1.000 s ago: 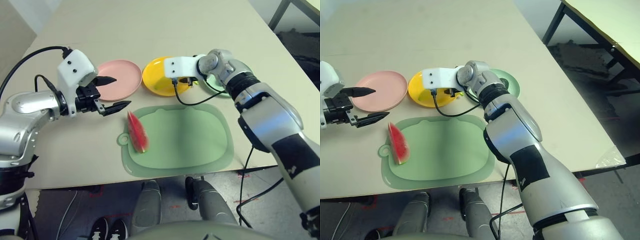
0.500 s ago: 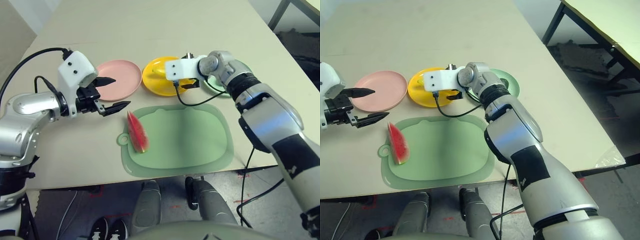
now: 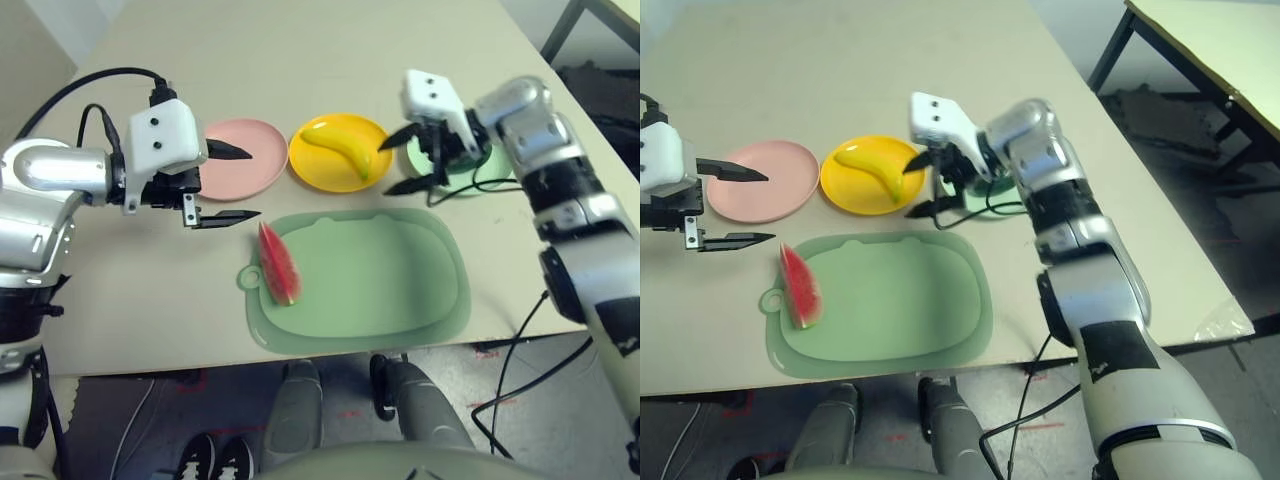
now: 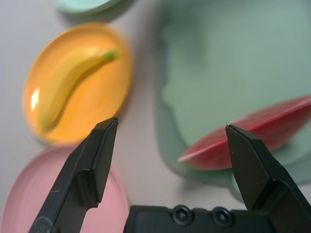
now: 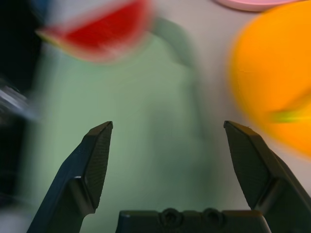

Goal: Place the fruits into color-matched plates.

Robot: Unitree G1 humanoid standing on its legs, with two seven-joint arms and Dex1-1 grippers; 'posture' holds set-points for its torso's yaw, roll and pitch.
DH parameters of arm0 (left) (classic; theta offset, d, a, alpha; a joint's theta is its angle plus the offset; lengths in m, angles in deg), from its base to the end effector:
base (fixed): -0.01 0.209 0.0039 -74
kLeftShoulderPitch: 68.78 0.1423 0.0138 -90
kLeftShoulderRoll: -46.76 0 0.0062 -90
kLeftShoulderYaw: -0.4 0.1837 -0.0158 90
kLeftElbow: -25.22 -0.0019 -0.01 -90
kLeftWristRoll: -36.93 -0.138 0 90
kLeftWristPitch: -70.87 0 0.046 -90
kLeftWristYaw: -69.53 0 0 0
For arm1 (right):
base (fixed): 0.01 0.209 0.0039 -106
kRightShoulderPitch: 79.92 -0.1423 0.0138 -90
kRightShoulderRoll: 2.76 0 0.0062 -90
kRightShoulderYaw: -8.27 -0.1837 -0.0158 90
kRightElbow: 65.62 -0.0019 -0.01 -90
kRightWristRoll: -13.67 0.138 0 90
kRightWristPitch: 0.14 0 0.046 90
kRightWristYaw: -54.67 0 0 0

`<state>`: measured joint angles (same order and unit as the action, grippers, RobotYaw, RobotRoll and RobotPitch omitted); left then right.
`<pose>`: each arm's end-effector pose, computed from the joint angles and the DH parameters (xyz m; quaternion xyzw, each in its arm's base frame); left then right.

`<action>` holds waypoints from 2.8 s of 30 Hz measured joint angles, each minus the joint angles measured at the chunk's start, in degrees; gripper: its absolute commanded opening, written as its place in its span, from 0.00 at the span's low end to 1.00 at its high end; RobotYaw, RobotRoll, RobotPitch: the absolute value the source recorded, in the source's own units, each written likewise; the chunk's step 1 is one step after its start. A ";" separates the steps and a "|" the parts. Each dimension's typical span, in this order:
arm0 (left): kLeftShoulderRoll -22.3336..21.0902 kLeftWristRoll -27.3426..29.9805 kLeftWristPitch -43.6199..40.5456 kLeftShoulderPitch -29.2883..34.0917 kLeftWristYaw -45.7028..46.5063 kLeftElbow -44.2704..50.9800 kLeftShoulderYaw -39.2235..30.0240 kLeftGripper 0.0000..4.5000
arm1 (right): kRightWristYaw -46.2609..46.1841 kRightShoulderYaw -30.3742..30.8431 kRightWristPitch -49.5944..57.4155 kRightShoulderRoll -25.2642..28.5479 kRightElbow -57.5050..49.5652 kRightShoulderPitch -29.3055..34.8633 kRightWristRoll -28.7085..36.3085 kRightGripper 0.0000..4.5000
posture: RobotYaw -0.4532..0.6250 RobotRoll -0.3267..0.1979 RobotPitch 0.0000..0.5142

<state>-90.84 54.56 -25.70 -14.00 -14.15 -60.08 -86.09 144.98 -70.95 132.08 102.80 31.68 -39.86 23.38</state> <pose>0.2489 0.2635 0.2839 0.4599 0.0623 -0.5828 0.6671 0.3163 -0.1799 0.2287 -0.1521 0.1771 0.6970 0.6780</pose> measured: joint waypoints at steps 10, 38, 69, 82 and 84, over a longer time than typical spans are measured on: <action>-8.69 1.62 14.35 -6.85 -8.20 3.31 17.67 1.00 | -18.14 -10.37 14.07 -2.24 -33.29 27.37 15.56 0.99 | 0.44 0.62 0.38; 1.30 -12.53 41.44 -14.19 -8.33 -12.02 34.86 1.00 | -29.80 -4.26 -36.99 -7.55 -21.23 44.21 10.06 0.99 | 0.40 0.62 0.35; 2.67 -12.74 37.69 -21.46 -8.55 -22.48 33.00 0.45 | -23.12 -3.38 -43.92 -4.34 -20.94 46.37 15.52 1.00 | 0.41 0.62 0.34; 2.19 -33.46 42.77 -29.72 7.56 -53.94 24.75 0.45 | -45.22 -4.68 -31.69 -10.00 -31.47 50.16 16.35 1.00 | 0.42 0.62 0.33; 2.68 -37.69 44.78 -31.04 12.74 -59.59 24.74 0.45 | -47.60 -5.13 -30.59 -10.38 -32.78 50.22 16.61 1.00 | 0.41 0.62 0.34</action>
<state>-88.16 16.87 19.08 -45.04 -1.41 -119.67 -61.34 97.38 -76.07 101.49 92.42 -1.11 10.36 39.99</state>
